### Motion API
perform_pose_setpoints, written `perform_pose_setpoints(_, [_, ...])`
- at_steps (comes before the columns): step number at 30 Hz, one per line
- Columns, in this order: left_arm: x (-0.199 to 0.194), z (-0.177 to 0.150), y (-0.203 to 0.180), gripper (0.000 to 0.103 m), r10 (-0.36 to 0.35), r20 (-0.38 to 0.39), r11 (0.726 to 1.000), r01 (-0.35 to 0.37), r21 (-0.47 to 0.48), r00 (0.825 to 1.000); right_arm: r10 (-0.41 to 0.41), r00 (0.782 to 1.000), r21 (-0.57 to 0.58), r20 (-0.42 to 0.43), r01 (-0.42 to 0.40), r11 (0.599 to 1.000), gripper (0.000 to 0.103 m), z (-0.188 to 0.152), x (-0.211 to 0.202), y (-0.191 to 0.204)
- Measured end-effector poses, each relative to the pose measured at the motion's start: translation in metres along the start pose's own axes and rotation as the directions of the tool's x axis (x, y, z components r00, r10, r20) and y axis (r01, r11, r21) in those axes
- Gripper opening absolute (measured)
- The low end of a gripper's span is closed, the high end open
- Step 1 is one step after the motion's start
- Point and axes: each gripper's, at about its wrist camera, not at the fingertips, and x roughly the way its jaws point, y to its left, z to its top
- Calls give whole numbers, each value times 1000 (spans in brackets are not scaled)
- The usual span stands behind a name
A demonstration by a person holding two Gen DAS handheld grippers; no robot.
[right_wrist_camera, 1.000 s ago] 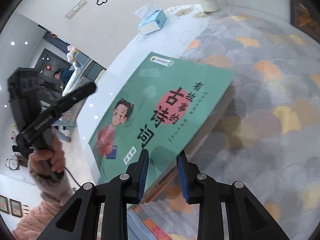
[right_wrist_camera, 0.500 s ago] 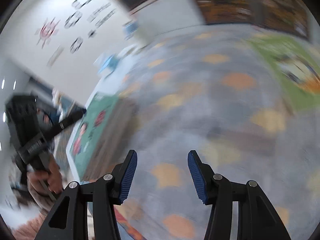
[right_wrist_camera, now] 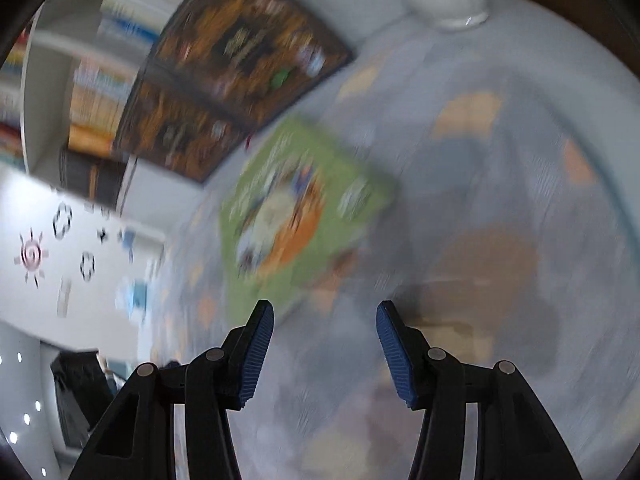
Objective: Organize books
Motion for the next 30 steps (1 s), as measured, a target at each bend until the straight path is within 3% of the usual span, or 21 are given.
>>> perform_pose_setpoints(1, [8, 4, -8, 42, 11, 4, 1000, -11, 10, 1000, -14, 1000, 3, 26, 14, 1000, 52, 10, 0, -4])
perform_pose_setpoints(4, [39, 11, -27, 42, -53, -51, 998, 54, 12, 997, -71, 995, -14, 69, 72, 997, 54, 36, 11, -7])
perform_pose_setpoints(7, [73, 18, -41, 42, -44, -75, 999, 45, 16, 996, -81, 992, -61, 97, 88, 994, 54, 58, 27, 0])
perform_pose_setpoints(13, [92, 29, -48, 47, -26, -60, 999, 28, 29, 998, -112, 994, -137, -14, 109, 985, 60, 70, 59, 20])
perform_pose_setpoints(17, [92, 30, -49, 49, -15, -79, 996, 23, 91, 997, -163, 986, -219, -36, 151, 964, 61, 54, 58, 35])
perform_pose_setpoints(20, [87, 28, -48, 49, 3, -88, 994, 7, 113, 996, -131, 989, -207, -73, 113, 972, 72, 41, 54, 37])
perform_pose_setpoints(23, [76, 19, -41, 49, -9, -109, 995, 20, 100, 994, -132, 984, -240, -122, 100, 966, 73, 16, 49, 44])
perform_pose_setpoints(30, [18, -48, -25, 49, -30, -149, 986, 54, 158, 988, -98, 967, -259, -234, 35, 965, 73, -70, 23, 58])
